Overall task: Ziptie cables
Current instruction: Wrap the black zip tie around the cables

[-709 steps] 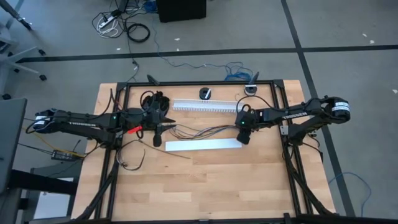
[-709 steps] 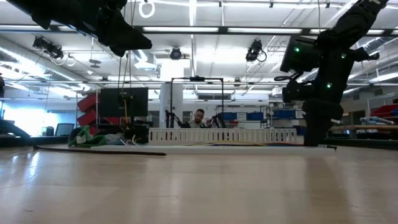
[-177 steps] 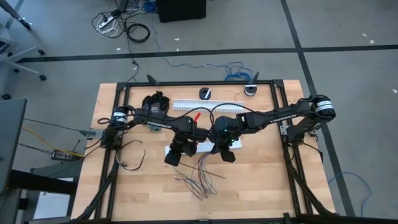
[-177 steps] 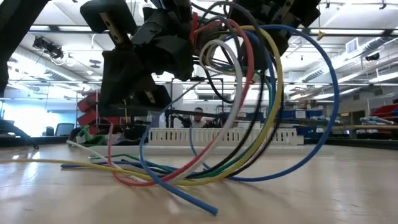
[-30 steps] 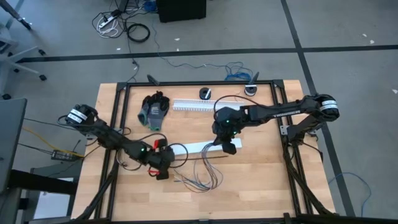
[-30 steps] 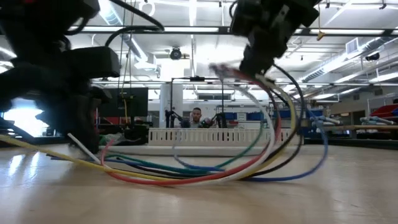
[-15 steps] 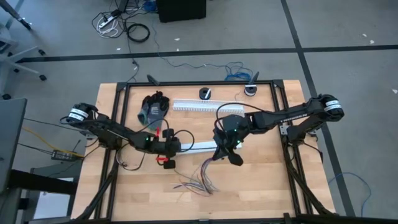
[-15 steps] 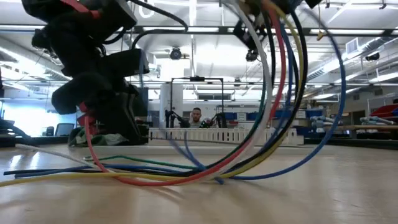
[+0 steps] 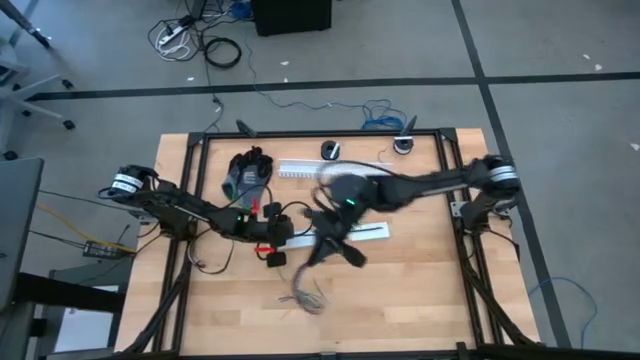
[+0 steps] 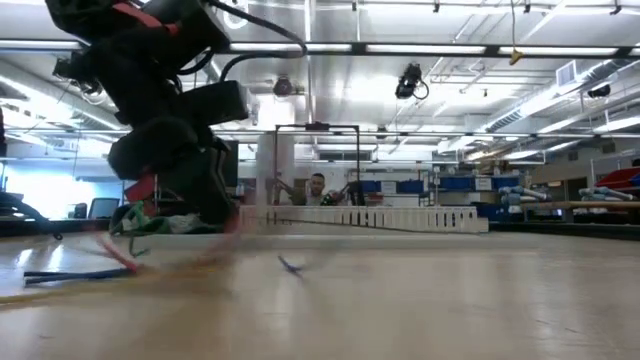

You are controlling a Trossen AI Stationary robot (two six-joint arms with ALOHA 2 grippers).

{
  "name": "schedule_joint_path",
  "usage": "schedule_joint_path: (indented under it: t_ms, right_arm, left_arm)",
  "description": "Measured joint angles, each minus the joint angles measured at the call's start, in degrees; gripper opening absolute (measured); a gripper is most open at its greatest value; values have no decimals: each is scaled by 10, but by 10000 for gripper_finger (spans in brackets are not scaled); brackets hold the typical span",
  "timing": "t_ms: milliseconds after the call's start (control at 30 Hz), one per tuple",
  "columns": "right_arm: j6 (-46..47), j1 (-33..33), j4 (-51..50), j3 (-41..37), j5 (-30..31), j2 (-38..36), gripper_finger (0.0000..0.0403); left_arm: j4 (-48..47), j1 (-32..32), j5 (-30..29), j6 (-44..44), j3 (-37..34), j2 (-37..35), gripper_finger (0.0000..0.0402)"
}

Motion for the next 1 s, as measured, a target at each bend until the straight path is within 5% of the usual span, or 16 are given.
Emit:
schedule_joint_path:
  t_ms: [133, 300, 567, 800, 1000]
  right_arm:
    - [-57, 4, -109, 179, -73, 68, 0]
    - [-135, 19, -321, 238, 82, 67, 0]
    - [-65, 9, -421, 130, 240, 61, 0]
    - [-3, -11, -382, -3, 251, 36, 0]
    - [60, -24, -361, -112, 296, -67, 0]
  left_arm:
    - [4, 0, 3, 0, 0, 0, 0]
    - [7, 0, 7, 6, 0, 0, 0]
    - [29, 5, 18, 30, 0, 0, 0]
    - [50, 5, 69, 91, 0, 0, 0]
    - [77, 5, 109, 141, -1, 9, 0]
